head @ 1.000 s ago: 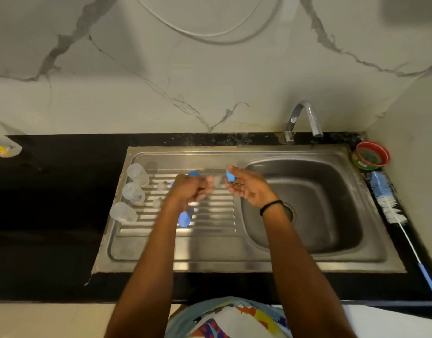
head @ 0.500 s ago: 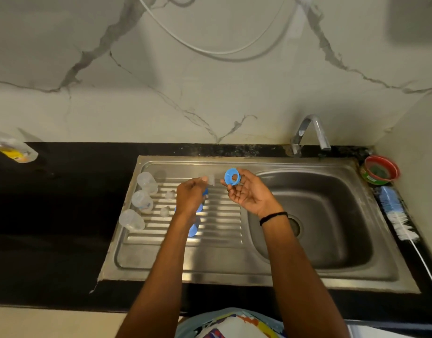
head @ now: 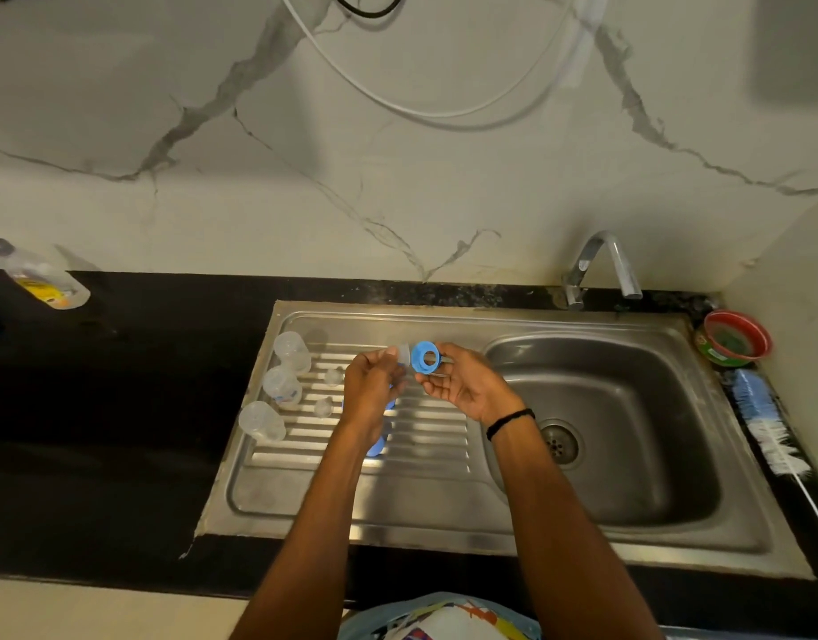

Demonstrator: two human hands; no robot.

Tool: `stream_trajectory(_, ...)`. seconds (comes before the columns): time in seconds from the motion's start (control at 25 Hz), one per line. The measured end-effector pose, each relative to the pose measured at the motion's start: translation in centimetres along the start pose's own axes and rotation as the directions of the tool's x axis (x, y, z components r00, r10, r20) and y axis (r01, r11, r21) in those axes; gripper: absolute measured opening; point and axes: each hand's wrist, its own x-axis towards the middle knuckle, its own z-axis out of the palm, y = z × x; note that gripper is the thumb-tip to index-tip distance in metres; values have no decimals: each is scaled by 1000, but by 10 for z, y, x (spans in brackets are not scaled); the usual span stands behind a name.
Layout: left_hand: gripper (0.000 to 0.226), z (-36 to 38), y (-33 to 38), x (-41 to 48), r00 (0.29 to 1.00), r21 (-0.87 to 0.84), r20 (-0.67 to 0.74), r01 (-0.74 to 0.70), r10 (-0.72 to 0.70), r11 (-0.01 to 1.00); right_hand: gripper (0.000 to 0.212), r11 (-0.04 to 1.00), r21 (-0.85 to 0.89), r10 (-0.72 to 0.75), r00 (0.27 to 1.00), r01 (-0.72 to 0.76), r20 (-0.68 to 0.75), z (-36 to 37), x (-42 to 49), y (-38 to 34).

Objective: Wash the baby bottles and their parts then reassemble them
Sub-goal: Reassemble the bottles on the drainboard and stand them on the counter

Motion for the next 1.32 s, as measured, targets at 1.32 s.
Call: stream_trajectory(1.32,28,-27,-6,14,994,-216,-38,91,-101,972,15,667,-557,-396,868,496,298,24,10,19)
